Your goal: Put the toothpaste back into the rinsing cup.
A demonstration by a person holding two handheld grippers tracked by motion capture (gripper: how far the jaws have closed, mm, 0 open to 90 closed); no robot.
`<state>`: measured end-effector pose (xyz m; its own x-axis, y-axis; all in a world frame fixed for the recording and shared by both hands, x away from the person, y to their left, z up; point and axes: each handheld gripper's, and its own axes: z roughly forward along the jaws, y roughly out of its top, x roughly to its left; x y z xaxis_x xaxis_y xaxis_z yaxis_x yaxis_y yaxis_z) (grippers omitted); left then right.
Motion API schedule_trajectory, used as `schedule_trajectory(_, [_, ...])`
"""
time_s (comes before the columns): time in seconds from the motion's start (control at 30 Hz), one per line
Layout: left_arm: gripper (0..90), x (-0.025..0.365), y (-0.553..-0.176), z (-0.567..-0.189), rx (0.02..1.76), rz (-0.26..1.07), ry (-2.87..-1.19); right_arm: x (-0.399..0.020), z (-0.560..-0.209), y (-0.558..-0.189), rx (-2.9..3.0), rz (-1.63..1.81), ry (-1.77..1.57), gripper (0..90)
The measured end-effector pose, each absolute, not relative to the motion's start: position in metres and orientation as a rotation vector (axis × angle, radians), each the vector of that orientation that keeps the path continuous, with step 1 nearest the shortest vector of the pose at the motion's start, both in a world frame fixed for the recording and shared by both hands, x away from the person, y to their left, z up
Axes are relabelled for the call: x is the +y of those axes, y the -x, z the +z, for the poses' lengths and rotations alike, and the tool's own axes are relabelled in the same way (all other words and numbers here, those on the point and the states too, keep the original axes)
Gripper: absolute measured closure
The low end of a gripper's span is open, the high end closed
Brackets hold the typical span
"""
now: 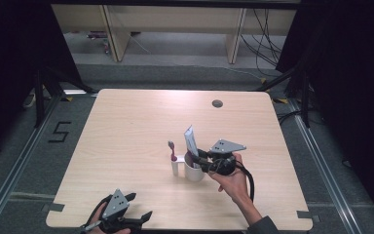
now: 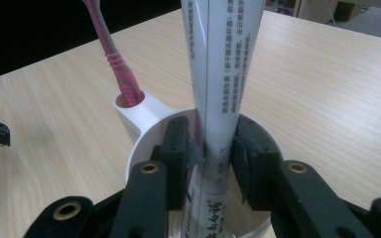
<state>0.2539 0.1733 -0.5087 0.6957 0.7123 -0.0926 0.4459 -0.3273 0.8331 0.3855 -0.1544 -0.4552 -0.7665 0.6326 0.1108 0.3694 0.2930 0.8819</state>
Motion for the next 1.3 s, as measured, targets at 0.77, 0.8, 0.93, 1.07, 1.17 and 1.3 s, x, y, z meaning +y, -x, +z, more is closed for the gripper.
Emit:
schedule_trajectory(0.77, [16.8,0.173,-0.254,-0.509,0.893,0.365,-1.976,-0.165,-0.448,-0.386,2.275,1.453,-0.922,67.5])
schedule_trajectory(0.8, [16.8,0.173,-0.254,-0.509,0.894,0.361,-1.975,-0.164,-0.448,-0.387,2.272,1.473,-0.917,67.3])
schedule_trajectory(0.93, [16.8,0.173,-0.254,-0.509,0.893,0.361,-1.971,-0.167,-0.446,-0.386,2.260,1.466,-0.926,66.6])
schedule_trajectory(1.07, [16.8,0.173,-0.254,-0.508,0.892,0.361,-1.972,-0.171,-0.444,-0.386,2.241,1.468,-0.936,64.6])
schedule_trajectory(1.17, [16.8,0.173,-0.253,-0.508,0.890,0.357,-1.979,-0.173,-0.443,-0.386,2.230,1.496,-0.953,64.2])
schedule_trajectory(1.3, [16.8,0.173,-0.254,-0.509,0.893,0.363,-1.977,-0.180,-0.440,-0.386,2.214,1.482,-0.965,63.3])
